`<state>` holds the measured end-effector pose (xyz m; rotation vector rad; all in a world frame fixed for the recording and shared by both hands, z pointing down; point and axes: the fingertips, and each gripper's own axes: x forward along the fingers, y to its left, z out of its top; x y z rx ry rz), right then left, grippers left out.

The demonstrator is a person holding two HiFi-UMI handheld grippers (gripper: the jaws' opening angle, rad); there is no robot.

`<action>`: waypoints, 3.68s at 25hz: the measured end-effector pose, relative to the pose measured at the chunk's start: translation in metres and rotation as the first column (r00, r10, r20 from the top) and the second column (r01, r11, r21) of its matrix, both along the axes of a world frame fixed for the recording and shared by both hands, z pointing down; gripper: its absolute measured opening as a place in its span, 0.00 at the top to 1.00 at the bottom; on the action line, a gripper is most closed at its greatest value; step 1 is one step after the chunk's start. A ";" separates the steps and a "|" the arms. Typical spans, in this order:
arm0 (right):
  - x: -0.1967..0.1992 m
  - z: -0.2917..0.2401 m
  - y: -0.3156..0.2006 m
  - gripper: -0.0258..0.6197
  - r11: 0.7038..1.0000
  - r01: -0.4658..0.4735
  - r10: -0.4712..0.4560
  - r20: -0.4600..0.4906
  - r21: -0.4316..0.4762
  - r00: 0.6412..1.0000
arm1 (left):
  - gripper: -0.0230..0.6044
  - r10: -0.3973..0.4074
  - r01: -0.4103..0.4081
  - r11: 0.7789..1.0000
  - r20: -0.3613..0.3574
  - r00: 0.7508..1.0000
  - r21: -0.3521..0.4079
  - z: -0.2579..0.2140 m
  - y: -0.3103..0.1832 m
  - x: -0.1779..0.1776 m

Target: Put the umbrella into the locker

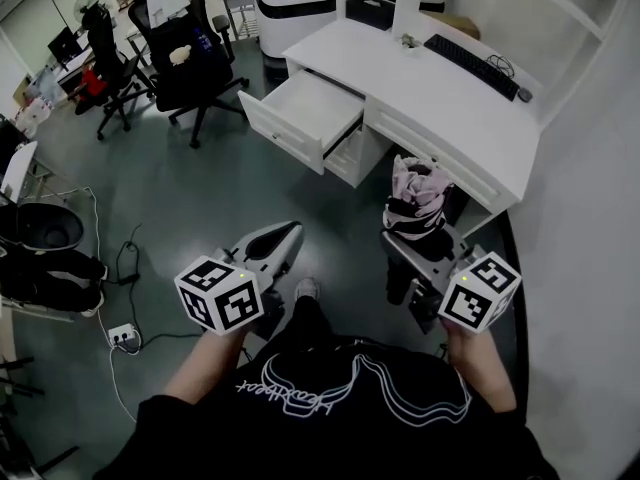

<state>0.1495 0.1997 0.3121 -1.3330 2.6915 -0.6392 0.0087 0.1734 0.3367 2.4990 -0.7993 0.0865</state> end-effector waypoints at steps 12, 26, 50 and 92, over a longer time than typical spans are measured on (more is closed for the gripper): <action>-0.042 0.043 -0.205 0.55 0.989 -0.028 0.027 -0.010 -0.148 1.000 | 0.95 0.044 -0.046 0.995 -0.026 0.999 -0.088 0.029 -0.216 -0.051; -0.066 0.070 -0.333 0.55 0.981 -0.023 0.011 -0.060 -0.193 0.998 | 0.95 0.076 -0.080 0.991 -0.040 0.996 -0.111 0.049 -0.320 -0.068; -0.112 0.193 -0.577 0.55 0.916 0.114 -0.239 -0.294 -0.384 0.926 | 0.95 -0.165 0.162 0.961 0.004 0.986 -0.226 0.091 -0.471 -0.111; -0.113 0.449 -0.621 0.26 0.739 -0.018 -0.503 -0.569 -0.673 0.651 | 0.95 -0.188 0.200 0.914 0.069 0.980 -0.353 0.177 -0.530 -0.153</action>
